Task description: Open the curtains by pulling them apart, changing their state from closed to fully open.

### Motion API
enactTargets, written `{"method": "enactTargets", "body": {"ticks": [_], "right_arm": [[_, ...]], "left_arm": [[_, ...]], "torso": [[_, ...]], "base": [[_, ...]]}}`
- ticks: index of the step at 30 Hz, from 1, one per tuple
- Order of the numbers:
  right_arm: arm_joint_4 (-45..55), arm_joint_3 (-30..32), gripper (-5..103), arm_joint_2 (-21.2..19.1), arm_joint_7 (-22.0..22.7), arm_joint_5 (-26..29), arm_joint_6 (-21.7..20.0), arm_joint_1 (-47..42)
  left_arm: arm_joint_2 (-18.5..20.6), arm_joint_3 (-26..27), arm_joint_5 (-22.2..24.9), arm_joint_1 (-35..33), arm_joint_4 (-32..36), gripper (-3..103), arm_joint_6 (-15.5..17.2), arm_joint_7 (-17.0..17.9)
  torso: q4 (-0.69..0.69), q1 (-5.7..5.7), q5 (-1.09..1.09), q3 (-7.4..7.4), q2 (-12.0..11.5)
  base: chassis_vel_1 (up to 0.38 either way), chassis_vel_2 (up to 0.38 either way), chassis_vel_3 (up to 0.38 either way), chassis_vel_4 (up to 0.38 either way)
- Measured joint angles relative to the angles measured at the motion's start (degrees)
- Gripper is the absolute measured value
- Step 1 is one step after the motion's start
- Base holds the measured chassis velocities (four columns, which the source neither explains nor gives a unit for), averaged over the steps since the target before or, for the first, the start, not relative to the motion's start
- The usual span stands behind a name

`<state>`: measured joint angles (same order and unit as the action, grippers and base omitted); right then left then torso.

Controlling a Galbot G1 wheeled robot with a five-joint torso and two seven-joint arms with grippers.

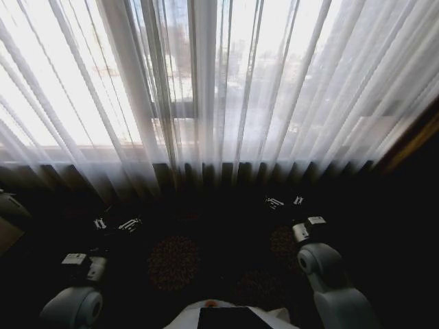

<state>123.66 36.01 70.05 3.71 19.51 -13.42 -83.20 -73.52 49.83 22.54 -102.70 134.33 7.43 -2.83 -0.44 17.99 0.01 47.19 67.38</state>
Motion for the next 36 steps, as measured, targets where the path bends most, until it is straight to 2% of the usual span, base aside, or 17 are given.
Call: {"method": "enactTargets", "body": {"ticks": [4,20,33,36], "right_arm": [[0.01,-0.18,100,0.16,-0.08,-1.47,0.01,0.07],[-0.34,-0.44,100,0.56,-0.43,-1.61,0.48,0.02],[-0.41,-0.6,100,0.73,-0.46,-1.61,0.64,-0.04],[-0.42,-0.64,100,0.76,-0.47,-1.62,0.68,-0.05]], "left_arm": [[-0.04,-0.11,0.0,0.12,-0.04,100,-0.2,-0.01],[-0.54,-0.68,-0.29,0.15,0.19,100,-0.36,-0.06],[-0.72,-0.83,-0.67,-0.1,0.37,100,-0.77,-0.17],[-0.72,-0.9,-0.75,-0.13,0.3,100,-0.85,-0.18]], "torso": [[0.0,0.0,0.0,0.0,0.0],[0.0,-0.01,0.0,-0.01,0.01],[0.0,0.0,0.02,0.0,0.0],[0.0,0.05,-0.04,0.02,-0.02]], "base": [[0.0,0.0,0.0,0.0],[-0.014,0.012,0.017,-0.016],[-0.214,0.223,0.203,-0.208],[-0.268,0.222,0.253,-0.26]]}}
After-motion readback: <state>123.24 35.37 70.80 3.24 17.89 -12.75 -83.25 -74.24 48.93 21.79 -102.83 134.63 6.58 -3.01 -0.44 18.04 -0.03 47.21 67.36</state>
